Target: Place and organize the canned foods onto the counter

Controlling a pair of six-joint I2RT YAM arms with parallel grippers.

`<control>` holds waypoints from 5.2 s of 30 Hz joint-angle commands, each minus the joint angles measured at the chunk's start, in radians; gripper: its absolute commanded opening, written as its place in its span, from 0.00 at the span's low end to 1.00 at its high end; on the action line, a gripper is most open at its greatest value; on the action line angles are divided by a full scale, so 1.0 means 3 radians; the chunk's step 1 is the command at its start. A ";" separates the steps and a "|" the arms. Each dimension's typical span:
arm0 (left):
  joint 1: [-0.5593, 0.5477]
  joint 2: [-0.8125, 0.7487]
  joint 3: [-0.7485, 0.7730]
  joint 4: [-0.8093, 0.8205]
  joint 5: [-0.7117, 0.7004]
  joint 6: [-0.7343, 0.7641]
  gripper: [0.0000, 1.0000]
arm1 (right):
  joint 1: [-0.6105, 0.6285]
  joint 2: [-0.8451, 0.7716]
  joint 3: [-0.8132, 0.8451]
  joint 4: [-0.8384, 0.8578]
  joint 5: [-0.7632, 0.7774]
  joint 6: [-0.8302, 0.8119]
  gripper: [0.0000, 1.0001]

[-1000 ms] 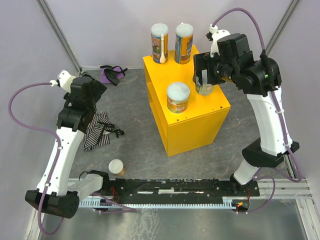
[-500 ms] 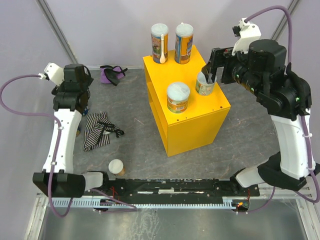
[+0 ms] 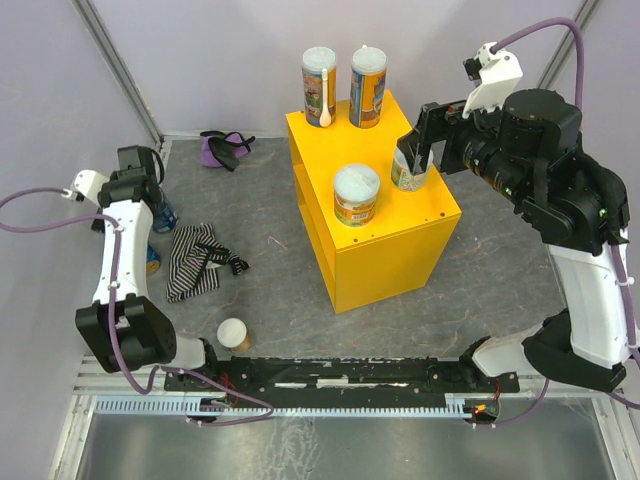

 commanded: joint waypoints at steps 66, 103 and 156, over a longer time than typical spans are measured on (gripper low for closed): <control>0.0742 0.0607 -0.1306 0.2245 -0.0538 0.1469 0.99 | 0.0737 -0.0857 -0.1370 0.1243 0.0152 -0.0097 0.99; 0.0920 0.1104 -0.1417 0.3228 0.0136 0.2370 0.99 | 0.1133 -0.0602 -0.1814 0.1831 0.0250 -0.0245 0.99; 0.0727 -0.0200 -0.2564 0.3989 0.0621 0.2558 0.03 | 0.1209 -0.0746 -0.1985 0.1920 0.0182 -0.0331 1.00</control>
